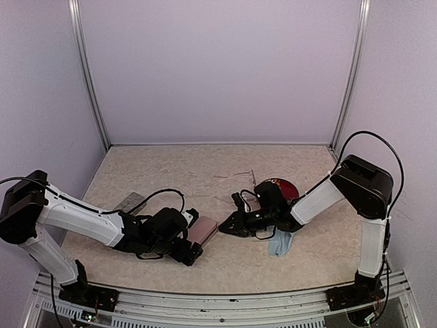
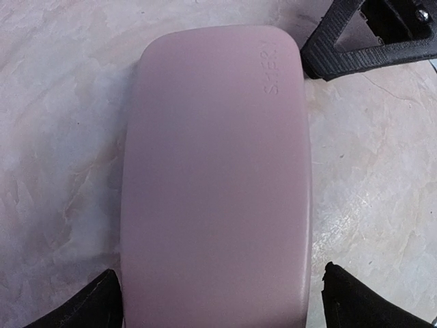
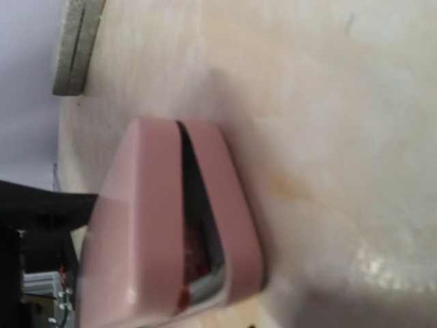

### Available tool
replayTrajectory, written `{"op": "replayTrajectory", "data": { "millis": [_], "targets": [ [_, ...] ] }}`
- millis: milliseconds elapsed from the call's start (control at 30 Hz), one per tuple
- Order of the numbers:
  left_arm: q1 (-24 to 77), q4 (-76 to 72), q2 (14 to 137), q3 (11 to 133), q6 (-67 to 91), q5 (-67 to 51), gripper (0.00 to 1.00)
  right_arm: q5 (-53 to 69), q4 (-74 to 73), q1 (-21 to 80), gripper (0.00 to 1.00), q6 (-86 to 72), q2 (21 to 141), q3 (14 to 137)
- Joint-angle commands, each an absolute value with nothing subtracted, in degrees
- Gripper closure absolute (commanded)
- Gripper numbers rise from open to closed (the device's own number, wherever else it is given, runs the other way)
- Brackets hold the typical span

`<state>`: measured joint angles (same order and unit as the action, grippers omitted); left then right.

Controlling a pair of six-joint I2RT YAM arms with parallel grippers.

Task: Organize the sunglasses
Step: Adjust the case with sunglasses at the center of the board.

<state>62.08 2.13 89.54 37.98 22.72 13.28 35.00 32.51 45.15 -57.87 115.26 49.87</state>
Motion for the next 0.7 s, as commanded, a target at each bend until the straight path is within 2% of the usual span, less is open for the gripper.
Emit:
{"op": "replayTrajectory", "data": {
  "millis": [0,167,367,467,567,667],
  "targets": [
    [61.54,1.38,87.92,37.27,23.35,12.57,0.01,34.39,27.9,44.55,0.81,-53.33,112.72,50.01],
    [60.99,0.48,85.82,36.32,23.86,11.6,0.01,33.22,24.65,44.56,0.78,-49.58,110.16,50.02],
    [57.52,-2.19,80.52,32.76,25.65,6.62,0.01,30.53,20.19,44.79,0.54,-45.84,108.91,52.75],
    [55.72,-2.42,78.67,31.22,26.25,4.54,0.01,30.71,19.07,44.98,0.46,-45.22,110.23,55.14],
    [54.67,-2.7,78.0,30.04,26.99,3.27,0.02,31.06,18.16,45.25,0.43,-44.62,112.43,57.92],
    [53.7,-3.85,78.68,29.07,27.91,1.6,0.09,31.6,17.27,45.8,0.42,-44.31,114.91,60.57]
  ]
}}
